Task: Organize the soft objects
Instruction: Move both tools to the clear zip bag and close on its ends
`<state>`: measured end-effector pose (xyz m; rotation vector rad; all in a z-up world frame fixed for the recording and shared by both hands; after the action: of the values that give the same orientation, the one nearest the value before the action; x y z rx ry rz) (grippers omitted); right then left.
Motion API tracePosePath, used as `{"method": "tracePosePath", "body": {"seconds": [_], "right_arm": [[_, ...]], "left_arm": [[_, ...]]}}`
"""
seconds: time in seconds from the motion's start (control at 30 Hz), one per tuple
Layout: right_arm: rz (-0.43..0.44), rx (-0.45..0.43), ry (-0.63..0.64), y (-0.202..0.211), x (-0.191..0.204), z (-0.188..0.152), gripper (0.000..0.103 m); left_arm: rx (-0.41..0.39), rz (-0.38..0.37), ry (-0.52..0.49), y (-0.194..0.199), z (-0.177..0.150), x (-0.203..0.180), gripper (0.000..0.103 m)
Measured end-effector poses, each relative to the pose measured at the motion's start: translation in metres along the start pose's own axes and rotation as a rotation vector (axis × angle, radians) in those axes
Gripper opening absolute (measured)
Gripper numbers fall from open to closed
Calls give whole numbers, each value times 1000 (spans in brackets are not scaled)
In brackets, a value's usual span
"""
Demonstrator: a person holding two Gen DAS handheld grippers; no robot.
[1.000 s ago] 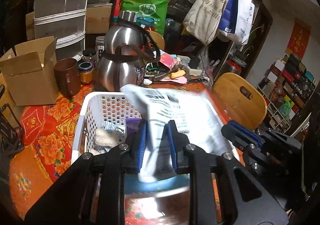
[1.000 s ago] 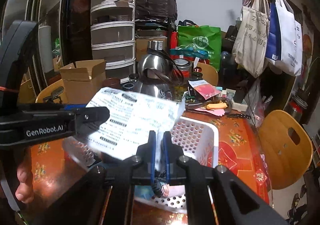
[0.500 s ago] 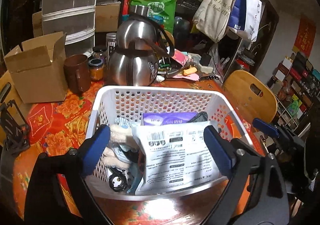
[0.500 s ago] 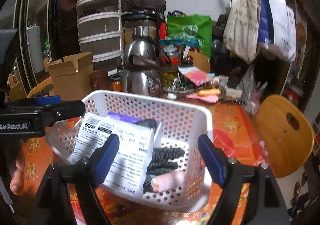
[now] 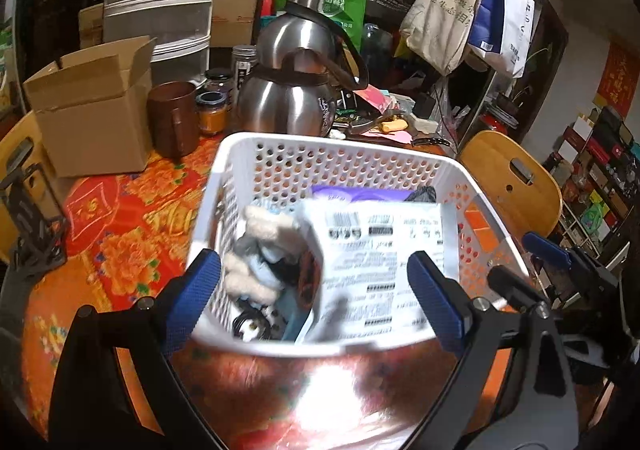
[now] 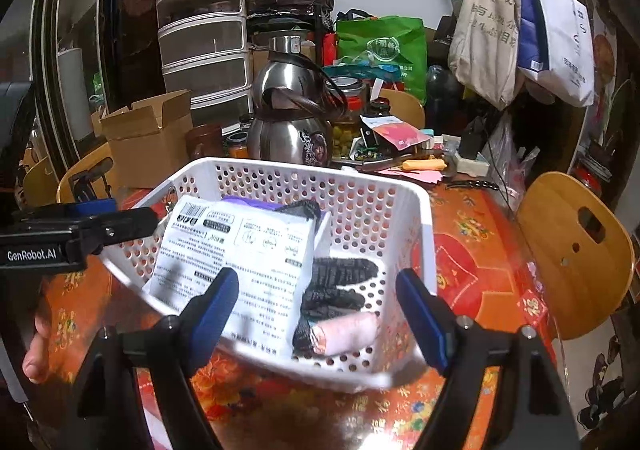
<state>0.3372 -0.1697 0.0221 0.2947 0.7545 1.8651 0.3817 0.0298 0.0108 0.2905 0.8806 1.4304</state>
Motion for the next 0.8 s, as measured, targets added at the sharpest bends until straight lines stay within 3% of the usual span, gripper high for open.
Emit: {"method": "tracePosePath", "body": {"seconds": [0.2, 0.47, 0.63, 0.8], "right_arm": [[7, -4, -43, 30, 1, -30, 81], [73, 62, -45, 48, 20, -100, 81], [114, 87, -46, 48, 39, -139, 81], [142, 125, -18, 40, 53, -152, 81]], "left_arm": [[-19, 24, 0, 39, -28, 23, 93], [18, 61, 71, 82, -96, 83, 93], [66, 69, 84, 92, -149, 103, 93], [133, 73, 80, 81, -190, 105, 93]]}}
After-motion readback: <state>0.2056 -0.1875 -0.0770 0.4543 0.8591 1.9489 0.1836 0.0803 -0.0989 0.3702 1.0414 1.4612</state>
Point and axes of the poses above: each gripper's, at about its wrist camera, not at the fingertips, and y roughly against the way its jaws point, x to its left, z to its top, the point moved 3 cm from there along -y, roughly the way its jaws point, and after that the axes turned 11 degrees about y, right-handed, at the moved point
